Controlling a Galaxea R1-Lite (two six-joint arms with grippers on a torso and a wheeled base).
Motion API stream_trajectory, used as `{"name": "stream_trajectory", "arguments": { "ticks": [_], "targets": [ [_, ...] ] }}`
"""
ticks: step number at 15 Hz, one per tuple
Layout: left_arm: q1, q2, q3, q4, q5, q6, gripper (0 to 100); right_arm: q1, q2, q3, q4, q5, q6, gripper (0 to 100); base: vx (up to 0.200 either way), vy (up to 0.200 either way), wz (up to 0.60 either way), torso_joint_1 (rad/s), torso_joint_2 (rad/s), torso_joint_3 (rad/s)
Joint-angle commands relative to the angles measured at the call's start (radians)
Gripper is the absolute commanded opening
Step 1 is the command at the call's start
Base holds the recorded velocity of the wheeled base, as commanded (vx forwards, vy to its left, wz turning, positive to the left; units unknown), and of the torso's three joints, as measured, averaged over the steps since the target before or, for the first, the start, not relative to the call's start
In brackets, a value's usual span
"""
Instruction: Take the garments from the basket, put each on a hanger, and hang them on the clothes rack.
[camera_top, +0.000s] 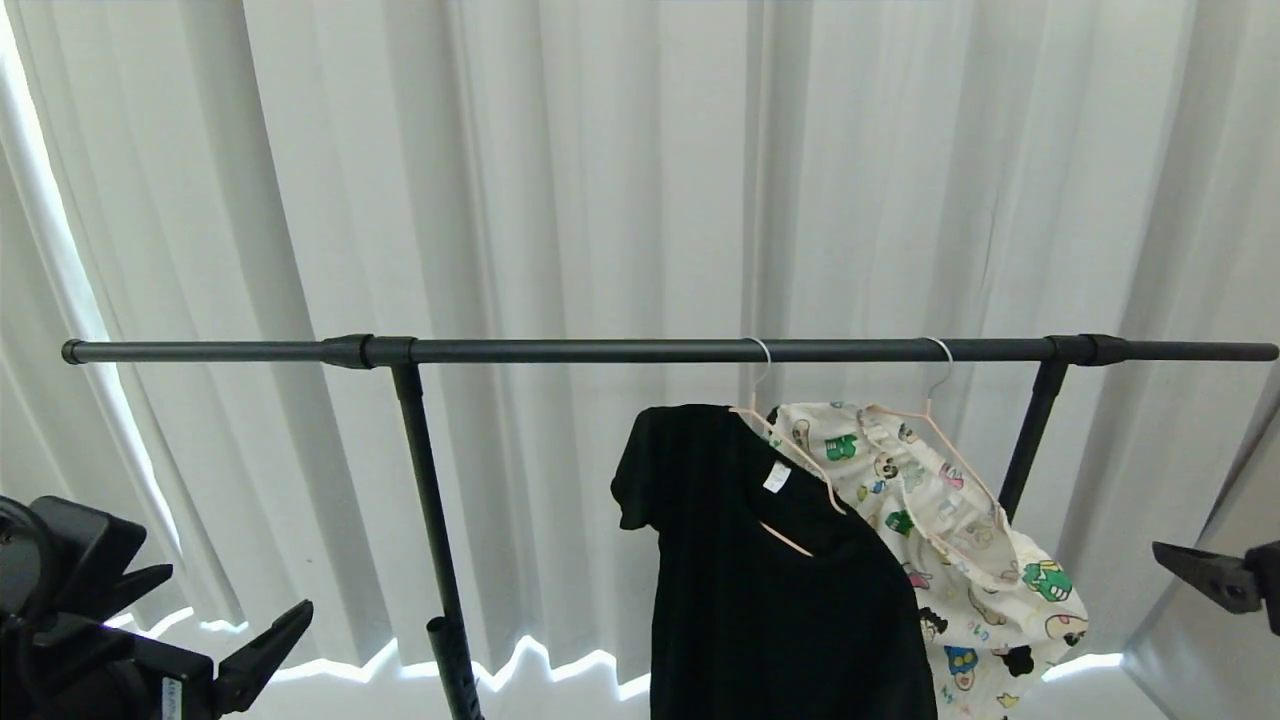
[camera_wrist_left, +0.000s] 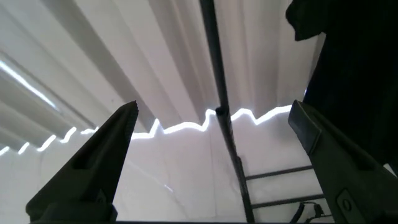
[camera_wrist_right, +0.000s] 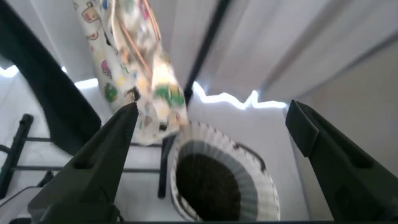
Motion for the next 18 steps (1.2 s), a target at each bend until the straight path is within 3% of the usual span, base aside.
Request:
{"name": "stream_trajectory", "arguments": {
  "ticks": [1,4,6,7,9,10,13,17,18],
  "targets": [
    [0.034,-0.058,0.024,0.000,0.000,0.001,100,-0.032,-0.110,0.049,0.009,-0.004,-0.003,100,-0.200,0.000,0.00,-0.012,-0.01,0.007],
    [0.093,-0.201,0.117,0.000,0.036,0.002,100,-0.076,-0.295,0.219,0.012,-0.137,-0.006,100,-0.200,0.000,0.00,0.001,0.00,0.002],
    [0.105,-0.383,0.217,0.007,0.100,0.004,100,-0.076,-0.451,0.293,0.020,-0.159,-0.006,100,-0.200,0.000,0.00,-0.005,0.00,-0.002],
    [0.105,-0.492,0.219,0.065,0.123,0.004,100,-0.076,-0.525,0.327,0.020,-0.160,-0.007,100,-0.200,0.000,0.00,0.007,0.00,-0.007],
    [0.103,-0.820,0.214,0.308,0.132,0.022,100,-0.076,-0.713,0.406,0.021,-0.162,-0.030,100,-0.100,0.000,0.00,0.001,0.00,0.001],
    [0.097,-0.909,0.190,0.360,0.134,0.037,100,-0.081,-0.790,0.437,0.034,-0.173,-0.047,100,0.000,0.000,0.00,0.000,0.00,0.000],
    [0.085,-0.988,0.191,0.358,0.166,-0.002,100,-0.197,-0.983,0.466,0.173,-0.234,-0.077,100,0.000,0.000,0.00,0.000,0.00,0.000],
    [0.083,-0.988,0.200,0.360,0.155,-0.150,100,-0.223,-1.039,0.491,0.129,-0.263,0.003,100,0.000,0.000,0.00,0.000,0.00,0.000],
    [0.083,-0.988,0.200,0.363,0.092,-0.193,100,-0.223,-1.039,0.491,0.127,-0.261,-0.014,100,0.000,0.000,0.00,0.000,0.00,0.000]
  ]
}}
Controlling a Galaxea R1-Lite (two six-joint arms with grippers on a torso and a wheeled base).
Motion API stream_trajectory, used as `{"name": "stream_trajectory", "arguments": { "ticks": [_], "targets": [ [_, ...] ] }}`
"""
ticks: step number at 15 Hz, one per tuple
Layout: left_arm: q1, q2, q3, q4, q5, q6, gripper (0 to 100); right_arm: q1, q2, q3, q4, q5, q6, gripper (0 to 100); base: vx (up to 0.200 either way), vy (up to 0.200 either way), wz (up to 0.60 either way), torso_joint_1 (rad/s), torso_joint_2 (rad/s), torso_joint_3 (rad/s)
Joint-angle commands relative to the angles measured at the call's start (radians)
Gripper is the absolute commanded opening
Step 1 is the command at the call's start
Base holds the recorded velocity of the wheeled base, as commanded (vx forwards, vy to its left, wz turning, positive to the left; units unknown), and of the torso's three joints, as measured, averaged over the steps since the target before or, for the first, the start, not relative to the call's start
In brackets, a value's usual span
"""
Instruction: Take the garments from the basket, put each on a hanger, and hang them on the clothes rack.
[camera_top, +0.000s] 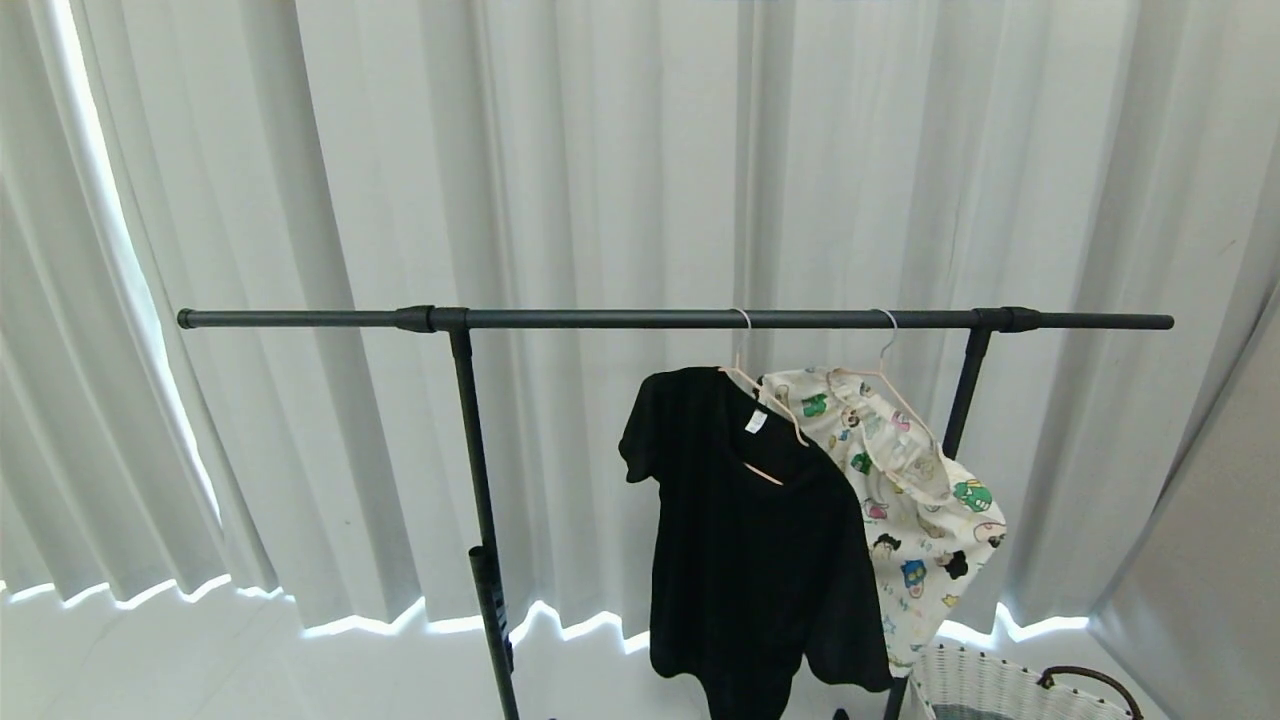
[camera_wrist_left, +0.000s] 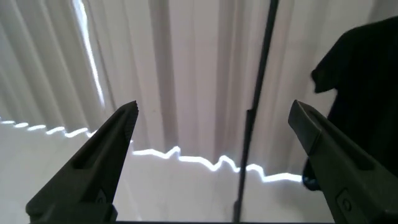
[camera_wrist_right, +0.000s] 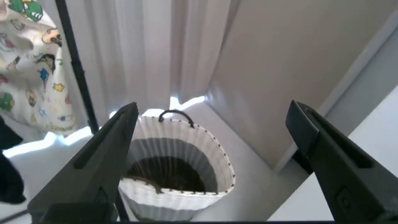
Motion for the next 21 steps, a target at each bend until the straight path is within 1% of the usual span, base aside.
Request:
{"name": "stream_trajectory", "arguments": {
  "ticks": [1,2,3,4,5,6,7,8,9,10,11,12,13,14,15,16,17,18,21],
  "targets": [
    [0.000,-0.023,0.002,0.002,-0.104,-0.024,100,-0.004,-0.031,0.007,-0.002,0.002,-0.021,100,0.000,0.000,0.00,0.000,0.00,0.000],
    [-0.001,-0.023,0.005,0.001,-0.166,-0.028,100,-0.004,-0.031,0.007,-0.005,0.004,-0.015,100,0.000,0.000,0.00,0.000,0.00,0.000],
    [-0.001,-0.023,0.017,0.008,-0.184,-0.033,100,-0.004,-0.031,0.007,-0.002,-0.001,0.013,100,0.000,0.000,0.00,0.000,0.00,0.000],
    [-0.001,-0.023,0.017,0.008,-0.184,-0.031,100,-0.004,-0.031,0.008,-0.005,0.005,0.010,100,0.000,0.000,0.00,0.000,0.00,0.000],
    [0.000,-0.023,0.017,0.008,-0.184,-0.011,100,-0.004,-0.031,0.014,-0.015,0.056,0.010,100,0.000,0.000,0.00,0.000,0.00,0.000],
    [-0.001,-0.023,0.017,0.008,-0.186,0.001,100,-0.004,-0.031,0.022,-0.032,0.182,0.019,100,0.000,0.000,0.00,0.000,0.00,0.000],
    [-0.001,-0.023,0.017,0.008,-0.186,-0.021,100,-0.004,-0.031,0.024,-0.035,0.304,0.024,100,0.000,0.000,0.00,0.000,0.00,0.000],
    [-0.001,-0.023,0.017,0.008,-0.184,-0.037,100,-0.004,-0.031,0.025,-0.038,0.364,0.020,100,0.000,0.000,0.00,0.000,0.00,0.000],
    [-0.001,-0.023,0.017,0.008,-0.181,-0.073,100,-0.004,-0.031,0.037,-0.062,0.446,0.025,100,0.000,0.000,0.00,0.000,0.00,0.000],
    [-0.001,-0.023,0.017,0.008,-0.181,-0.079,100,-0.004,-0.031,0.045,-0.076,0.424,0.027,100,0.000,0.000,0.00,0.000,0.00,0.000],
    [-0.001,-0.023,0.017,0.008,-0.181,-0.079,100,-0.004,-0.031,0.080,-0.151,0.357,0.016,100,0.000,0.000,0.00,0.000,0.00,0.000],
    [-0.001,-0.023,0.017,0.008,-0.180,-0.080,100,-0.004,-0.031,0.131,-0.269,0.291,0.022,100,0.000,0.000,0.00,0.000,0.00,0.000],
    [-0.001,-0.023,0.017,0.008,-0.180,-0.080,100,-0.004,-0.031,0.131,-0.269,0.291,0.022,100,0.000,0.000,0.00,0.000,0.00,0.000],
    [-0.001,-0.023,0.017,0.008,-0.181,-0.080,100,-0.004,-0.031,0.139,-0.283,0.326,0.137,100,0.000,0.000,0.00,0.000,0.00,0.000],
    [-0.001,-0.023,0.017,0.008,-0.180,-0.080,100,-0.004,-0.031,0.142,-0.288,0.393,0.131,100,0.000,0.000,0.00,0.000,0.00,0.000],
    [-0.001,-0.023,0.017,0.008,-0.181,-0.080,100,-0.004,-0.031,0.143,-0.277,0.429,0.068,100,0.000,0.000,0.00,0.000,0.00,0.000],
    [-0.001,-0.023,0.017,0.008,-0.181,-0.080,100,-0.004,-0.031,0.143,-0.269,0.458,0.031,100,0.000,0.000,0.00,0.000,0.00,0.000],
    [-0.001,-0.023,0.017,0.008,-0.180,-0.080,100,-0.004,-0.031,0.143,-0.272,0.459,0.027,100,0.000,0.000,0.00,0.000,0.00,0.000],
    [-0.001,-0.023,0.017,0.008,-0.181,-0.080,100,-0.004,-0.031,0.140,-0.248,0.452,0.080,100,0.000,0.000,0.00,0.000,0.00,0.000]
  ]
}}
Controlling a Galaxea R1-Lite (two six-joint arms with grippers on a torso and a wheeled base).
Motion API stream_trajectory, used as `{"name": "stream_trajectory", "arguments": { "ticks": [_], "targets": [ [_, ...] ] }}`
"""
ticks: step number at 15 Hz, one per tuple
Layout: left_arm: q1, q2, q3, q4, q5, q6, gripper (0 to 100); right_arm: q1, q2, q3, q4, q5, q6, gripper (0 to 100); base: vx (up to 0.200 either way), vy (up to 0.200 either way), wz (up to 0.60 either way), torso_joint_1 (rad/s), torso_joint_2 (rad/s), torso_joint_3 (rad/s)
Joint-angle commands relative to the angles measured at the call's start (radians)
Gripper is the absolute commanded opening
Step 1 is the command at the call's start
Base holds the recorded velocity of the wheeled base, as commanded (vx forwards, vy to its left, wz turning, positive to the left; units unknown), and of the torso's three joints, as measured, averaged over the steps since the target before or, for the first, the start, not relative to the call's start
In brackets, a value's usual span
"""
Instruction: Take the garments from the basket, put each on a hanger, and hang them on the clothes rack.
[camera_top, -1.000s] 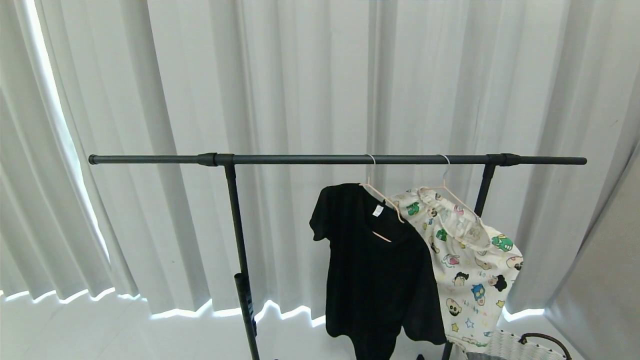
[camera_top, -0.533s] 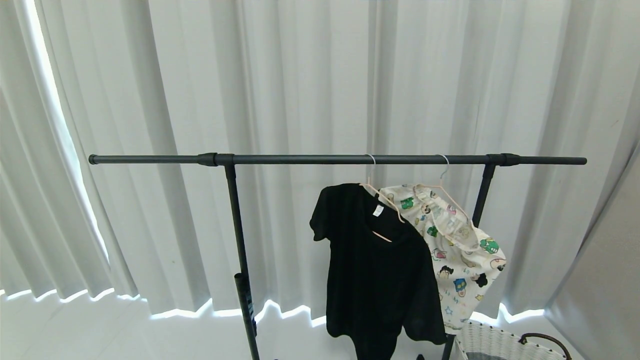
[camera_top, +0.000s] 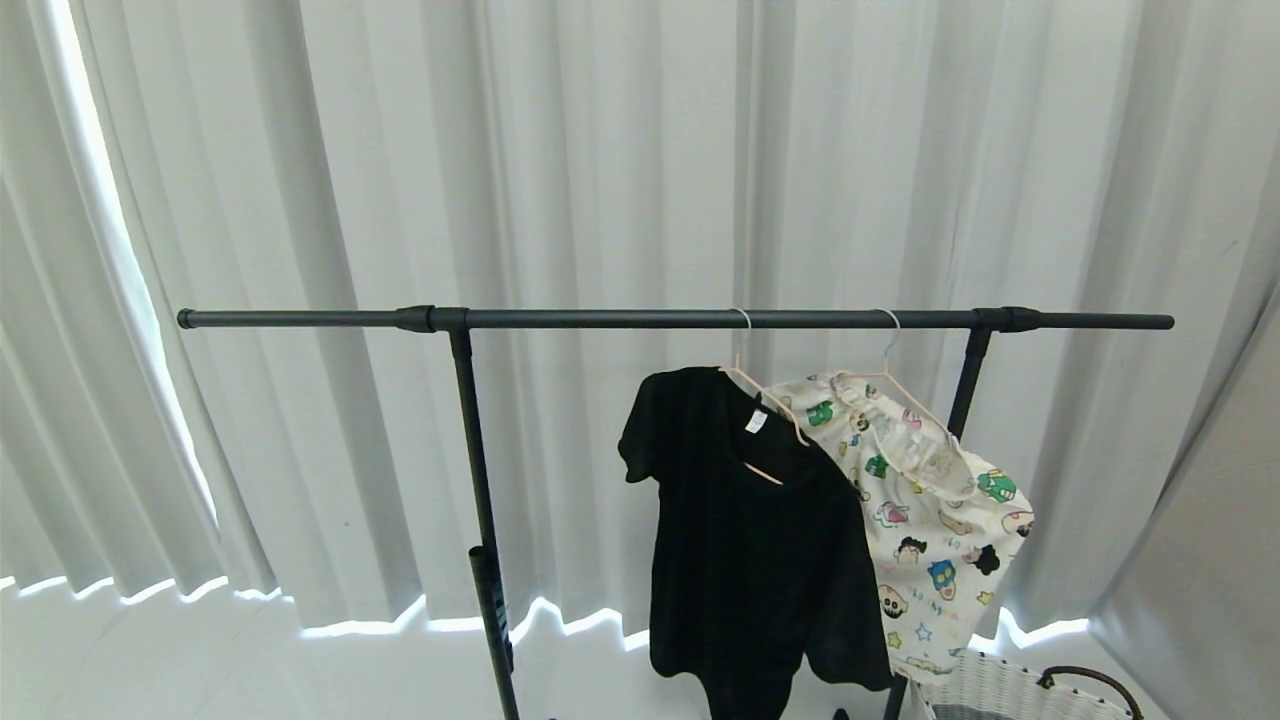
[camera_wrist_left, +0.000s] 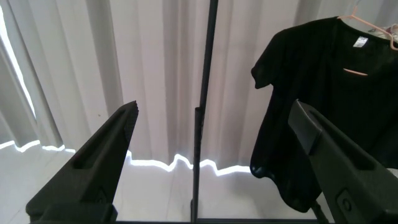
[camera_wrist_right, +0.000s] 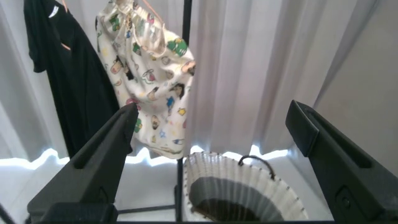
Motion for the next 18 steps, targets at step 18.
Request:
{"name": "stream_trajectory", "arguments": {
  "ticks": [18],
  "targets": [
    [0.000,0.000,0.000,0.000,0.000,0.000,100,0.000,0.000,-0.001,0.002,0.000,0.009,100,0.000,0.000,0.00,0.000,0.00,0.000]
  ]
}}
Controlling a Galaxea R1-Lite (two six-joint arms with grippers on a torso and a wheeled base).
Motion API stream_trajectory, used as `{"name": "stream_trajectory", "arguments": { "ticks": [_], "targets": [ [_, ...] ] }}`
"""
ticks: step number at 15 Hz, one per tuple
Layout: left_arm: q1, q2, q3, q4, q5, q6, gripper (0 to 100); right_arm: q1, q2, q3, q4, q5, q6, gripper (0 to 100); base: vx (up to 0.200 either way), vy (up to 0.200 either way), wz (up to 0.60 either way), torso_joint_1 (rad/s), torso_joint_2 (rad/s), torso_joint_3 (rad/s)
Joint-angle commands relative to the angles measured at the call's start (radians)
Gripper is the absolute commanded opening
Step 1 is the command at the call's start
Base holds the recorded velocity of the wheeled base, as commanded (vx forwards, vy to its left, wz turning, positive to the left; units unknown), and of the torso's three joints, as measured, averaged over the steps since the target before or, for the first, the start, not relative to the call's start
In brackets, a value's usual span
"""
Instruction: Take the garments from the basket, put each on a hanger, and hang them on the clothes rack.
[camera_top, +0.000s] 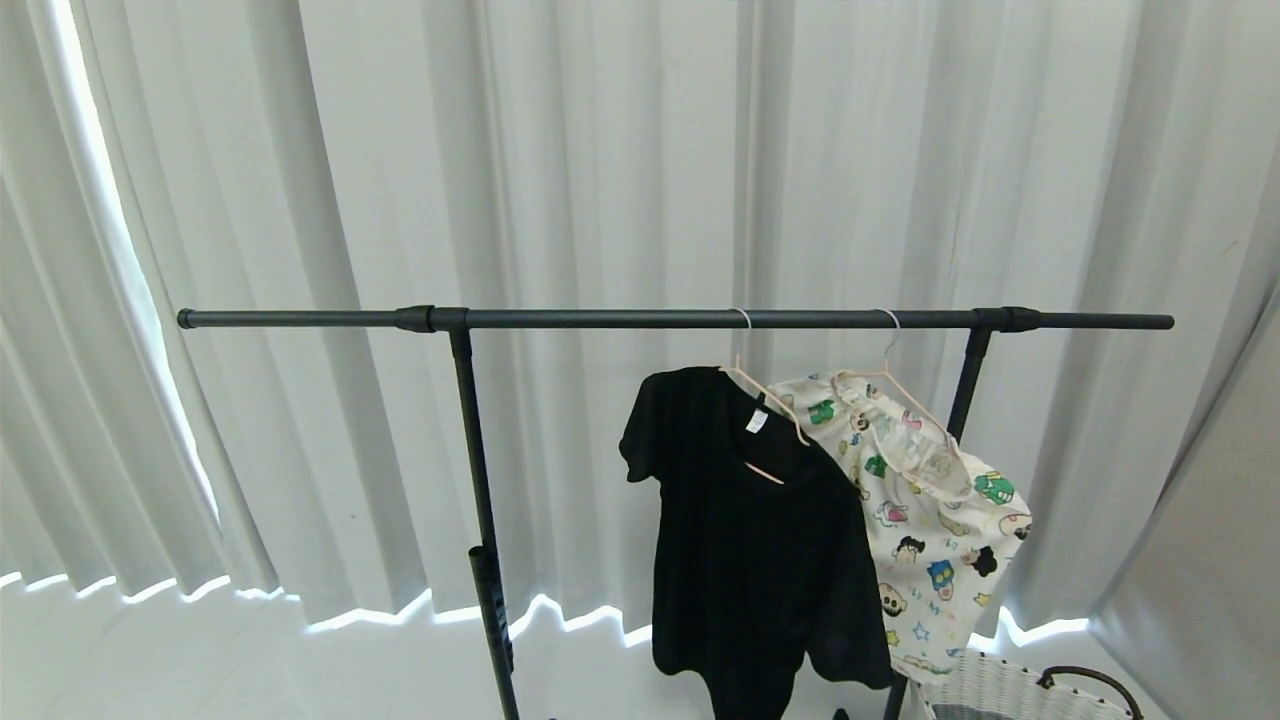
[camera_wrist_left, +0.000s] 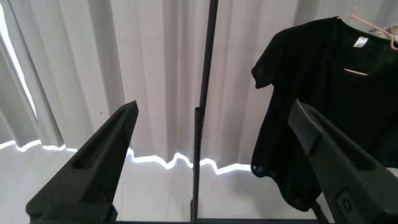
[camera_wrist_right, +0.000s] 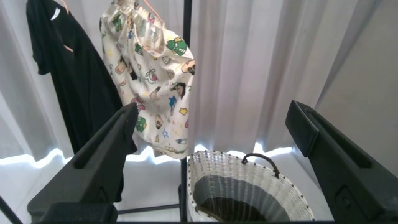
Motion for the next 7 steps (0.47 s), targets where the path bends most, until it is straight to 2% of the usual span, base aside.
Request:
{"name": "stream_trajectory", "arguments": {
  "ticks": [1,7],
  "targets": [
    [0.000,0.000,0.000,0.000,0.000,0.000,100,0.000,0.000,0.000,0.000,0.000,0.000,100,0.000,0.000,0.00,0.000,0.00,0.000],
    [0.000,0.000,0.000,0.000,0.000,0.000,100,0.000,0.000,0.000,0.000,-0.001,0.001,100,0.000,0.000,0.00,0.000,0.00,0.000]
  ]
}}
